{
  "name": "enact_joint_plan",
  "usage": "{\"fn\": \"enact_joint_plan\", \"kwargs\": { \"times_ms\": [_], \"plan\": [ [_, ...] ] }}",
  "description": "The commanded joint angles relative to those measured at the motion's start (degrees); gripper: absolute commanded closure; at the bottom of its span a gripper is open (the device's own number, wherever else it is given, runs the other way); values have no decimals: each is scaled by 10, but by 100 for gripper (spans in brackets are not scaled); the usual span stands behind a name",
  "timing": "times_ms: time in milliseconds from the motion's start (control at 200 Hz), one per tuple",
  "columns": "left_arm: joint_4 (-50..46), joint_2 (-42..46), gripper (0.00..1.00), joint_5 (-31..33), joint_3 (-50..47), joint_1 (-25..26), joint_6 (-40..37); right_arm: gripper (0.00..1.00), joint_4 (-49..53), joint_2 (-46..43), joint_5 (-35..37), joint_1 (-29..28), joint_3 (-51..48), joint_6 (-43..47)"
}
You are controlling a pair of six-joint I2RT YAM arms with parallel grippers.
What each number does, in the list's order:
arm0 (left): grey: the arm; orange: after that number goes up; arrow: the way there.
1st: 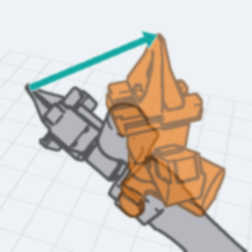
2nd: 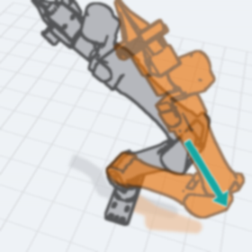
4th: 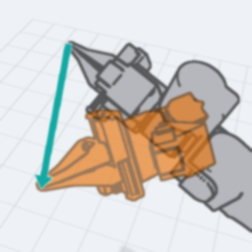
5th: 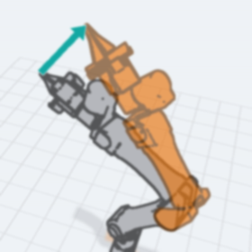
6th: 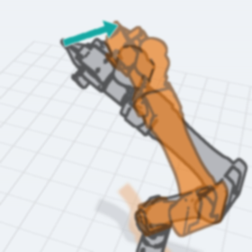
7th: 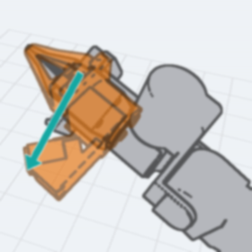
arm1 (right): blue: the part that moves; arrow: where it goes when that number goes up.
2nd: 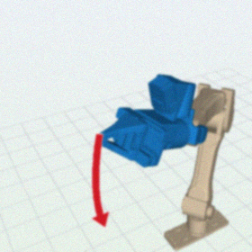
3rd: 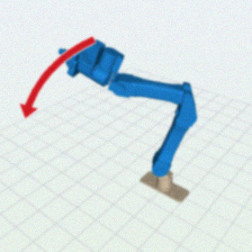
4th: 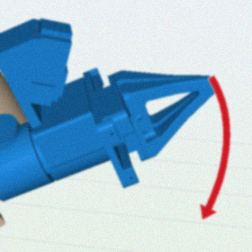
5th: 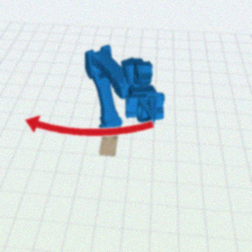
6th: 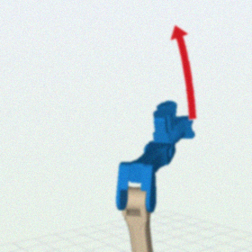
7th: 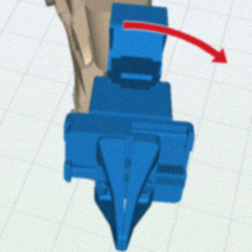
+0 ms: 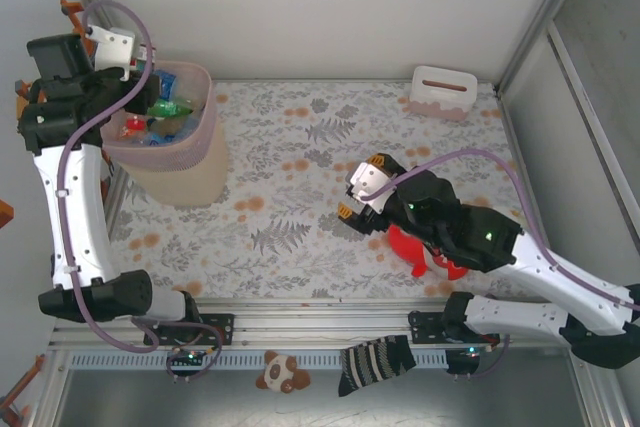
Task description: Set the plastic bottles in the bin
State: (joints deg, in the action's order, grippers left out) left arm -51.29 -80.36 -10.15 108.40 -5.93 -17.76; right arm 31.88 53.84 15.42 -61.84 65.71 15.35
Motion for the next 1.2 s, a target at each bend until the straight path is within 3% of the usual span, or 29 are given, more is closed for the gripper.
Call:
{"fn": "enact_joint_plan", "kwargs": {
  "times_ms": [0,100,315,536,1197],
  "plan": [
    [146,29,53,25,-79,-13,-43,11,-21,4,-44,17,1,-16],
    [219,38,52,17,-131,-38,-40,11,-21,10,-62,28,2,-18],
    [264,-1,53,-26,-161,-92,-30,11,-23,22,-90,41,1,-22],
    [227,-35,54,-38,-164,-121,-31,11,-31,30,-102,49,-1,-26],
    [97,-138,51,-45,-180,-123,2,11,-32,30,-115,55,-4,-36]
  ]
}}
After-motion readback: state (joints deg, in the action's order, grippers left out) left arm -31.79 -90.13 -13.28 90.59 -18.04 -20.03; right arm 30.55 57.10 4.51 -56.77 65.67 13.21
